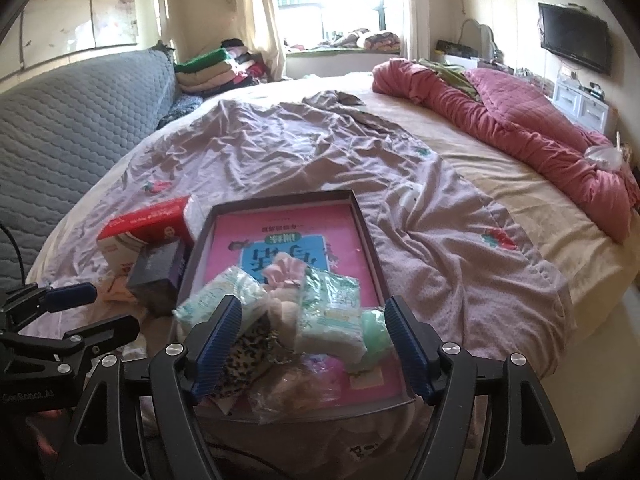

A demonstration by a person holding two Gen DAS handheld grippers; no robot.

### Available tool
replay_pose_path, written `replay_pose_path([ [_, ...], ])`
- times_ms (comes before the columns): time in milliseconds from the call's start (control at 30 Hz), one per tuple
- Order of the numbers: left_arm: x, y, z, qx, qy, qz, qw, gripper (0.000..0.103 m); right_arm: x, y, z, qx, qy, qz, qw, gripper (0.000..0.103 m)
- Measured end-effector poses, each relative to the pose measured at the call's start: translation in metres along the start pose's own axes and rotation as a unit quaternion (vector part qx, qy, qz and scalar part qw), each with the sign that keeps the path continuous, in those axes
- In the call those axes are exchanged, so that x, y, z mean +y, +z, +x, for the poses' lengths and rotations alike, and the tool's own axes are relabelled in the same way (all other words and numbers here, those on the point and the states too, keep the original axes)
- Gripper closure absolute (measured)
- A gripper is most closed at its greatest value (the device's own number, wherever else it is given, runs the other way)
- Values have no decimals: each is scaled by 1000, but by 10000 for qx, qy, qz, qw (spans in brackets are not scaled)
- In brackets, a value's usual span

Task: Organize soft objects
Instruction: 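Move both grippers back toward the white floral scrunchie and pink packet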

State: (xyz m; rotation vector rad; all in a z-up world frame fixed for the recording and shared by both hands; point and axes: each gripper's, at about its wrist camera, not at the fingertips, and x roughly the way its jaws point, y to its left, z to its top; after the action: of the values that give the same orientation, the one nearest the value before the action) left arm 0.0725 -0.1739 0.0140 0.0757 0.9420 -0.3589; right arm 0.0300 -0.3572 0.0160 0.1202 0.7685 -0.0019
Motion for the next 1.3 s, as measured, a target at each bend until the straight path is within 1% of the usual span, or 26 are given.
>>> replay_pose_path([
  [133, 10, -3, -7, -27, 29, -78, 10000, 26, 8, 0, -4, -19, 118, -17, 9999, 27],
  [633, 53, -13, -28, -126, 365, -332, 9987, 26, 48, 4, -16, -98, 606, -145, 9980, 27],
  [900, 81, -23, -35, -136, 564, -502, 9971, 26, 75, 0, -14, -16, 1000, -189, 9948, 27],
  [1300, 128, -32, -40, -140, 730, -943, 9928, 26, 118, -8, -8, 146, 1311, -552, 9897, 27],
])
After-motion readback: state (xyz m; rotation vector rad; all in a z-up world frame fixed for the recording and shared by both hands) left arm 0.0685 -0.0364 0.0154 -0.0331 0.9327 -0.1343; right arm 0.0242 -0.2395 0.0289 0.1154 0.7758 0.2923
